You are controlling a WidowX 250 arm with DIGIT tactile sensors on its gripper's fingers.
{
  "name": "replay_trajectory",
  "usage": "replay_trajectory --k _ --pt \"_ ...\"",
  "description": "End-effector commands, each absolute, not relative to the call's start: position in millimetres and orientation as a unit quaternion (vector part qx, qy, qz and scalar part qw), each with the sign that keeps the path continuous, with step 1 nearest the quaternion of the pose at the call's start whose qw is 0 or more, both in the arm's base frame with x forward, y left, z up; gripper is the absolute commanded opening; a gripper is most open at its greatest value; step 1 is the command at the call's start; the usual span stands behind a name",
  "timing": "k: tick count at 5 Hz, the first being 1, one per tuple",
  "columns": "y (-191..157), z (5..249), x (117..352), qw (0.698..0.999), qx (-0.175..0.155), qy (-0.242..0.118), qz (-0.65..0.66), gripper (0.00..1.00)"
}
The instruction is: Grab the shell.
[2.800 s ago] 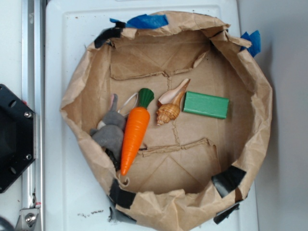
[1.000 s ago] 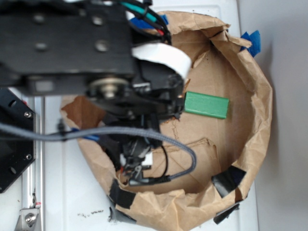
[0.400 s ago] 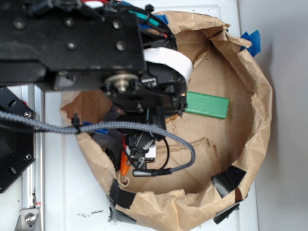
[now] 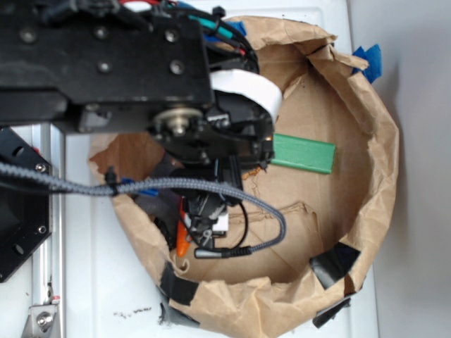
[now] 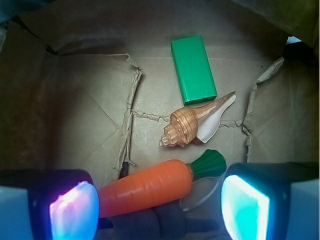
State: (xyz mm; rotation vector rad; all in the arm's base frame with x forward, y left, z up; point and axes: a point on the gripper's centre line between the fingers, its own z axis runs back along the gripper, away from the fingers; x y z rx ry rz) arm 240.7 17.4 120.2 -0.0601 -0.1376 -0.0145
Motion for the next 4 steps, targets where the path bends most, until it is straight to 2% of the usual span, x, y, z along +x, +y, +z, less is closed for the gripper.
replay_trajectory --k 1,3,4 --pt "30 94 269 0.991 -0.024 -0.110 0.070 1.00" --pt "37 76 273 0.989 -0.038 -0.103 0.103 1.00" --pt "38 75 271 0.988 -0.038 -0.102 0.109 1.00"
